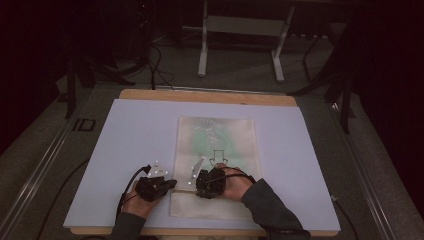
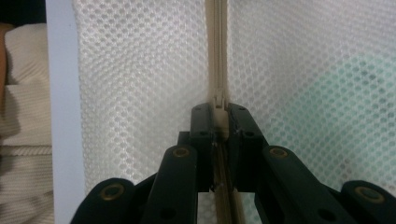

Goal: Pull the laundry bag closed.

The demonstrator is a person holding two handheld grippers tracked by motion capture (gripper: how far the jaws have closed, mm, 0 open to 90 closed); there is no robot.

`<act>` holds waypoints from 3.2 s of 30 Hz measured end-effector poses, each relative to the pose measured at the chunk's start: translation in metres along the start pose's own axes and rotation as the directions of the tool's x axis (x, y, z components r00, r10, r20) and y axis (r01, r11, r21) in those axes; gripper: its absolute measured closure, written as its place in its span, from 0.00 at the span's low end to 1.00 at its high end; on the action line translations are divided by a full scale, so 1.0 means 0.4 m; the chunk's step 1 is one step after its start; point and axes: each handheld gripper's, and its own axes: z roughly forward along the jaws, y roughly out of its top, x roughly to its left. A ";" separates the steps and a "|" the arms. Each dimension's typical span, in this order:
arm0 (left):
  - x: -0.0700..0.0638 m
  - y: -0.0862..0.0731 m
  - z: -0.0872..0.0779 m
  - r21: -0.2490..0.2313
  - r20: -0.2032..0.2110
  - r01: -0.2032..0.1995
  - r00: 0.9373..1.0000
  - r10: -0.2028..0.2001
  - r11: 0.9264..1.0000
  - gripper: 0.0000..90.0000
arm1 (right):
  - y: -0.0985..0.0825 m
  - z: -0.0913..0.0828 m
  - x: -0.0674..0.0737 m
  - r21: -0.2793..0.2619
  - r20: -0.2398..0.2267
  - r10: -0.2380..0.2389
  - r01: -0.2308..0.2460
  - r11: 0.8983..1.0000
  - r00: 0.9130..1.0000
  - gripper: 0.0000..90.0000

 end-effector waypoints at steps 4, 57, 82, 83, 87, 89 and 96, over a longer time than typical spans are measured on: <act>0.000 0.000 0.000 0.000 0.000 0.000 1.000 0.000 1.000 0.99 | -0.012 0.000 -0.001 -0.013 -0.002 0.009 -0.009 1.000 1.000 0.91; -0.068 0.012 0.013 0.041 0.098 -0.051 0.994 0.047 0.998 0.99 | -0.032 -0.011 0.007 0.007 0.008 -0.015 0.015 1.000 1.000 0.91; -0.073 0.011 0.012 0.045 0.084 -0.059 0.995 0.055 0.997 0.99 | -0.053 -0.030 0.010 0.022 0.016 -0.024 0.023 0.999 1.000 0.91; -0.074 0.011 0.012 0.045 0.083 -0.060 0.995 0.056 0.997 0.99 | -0.053 -0.030 0.011 0.028 0.019 -0.028 0.027 0.999 0.999 0.91; -0.074 0.012 0.012 0.047 0.082 -0.062 0.995 0.058 0.997 0.99 | -0.054 -0.032 0.011 0.023 0.016 -0.030 0.029 0.999 0.999 0.91; -0.074 0.012 0.012 0.046 0.081 -0.062 0.995 0.058 0.997 0.99 | -0.054 -0.032 0.011 0.023 0.016 -0.031 0.030 0.999 0.999 0.91; -0.075 0.011 0.012 0.045 0.079 -0.063 0.995 0.060 0.997 0.99 | -0.068 -0.042 0.010 0.030 0.018 -0.021 0.020 0.999 1.000 0.91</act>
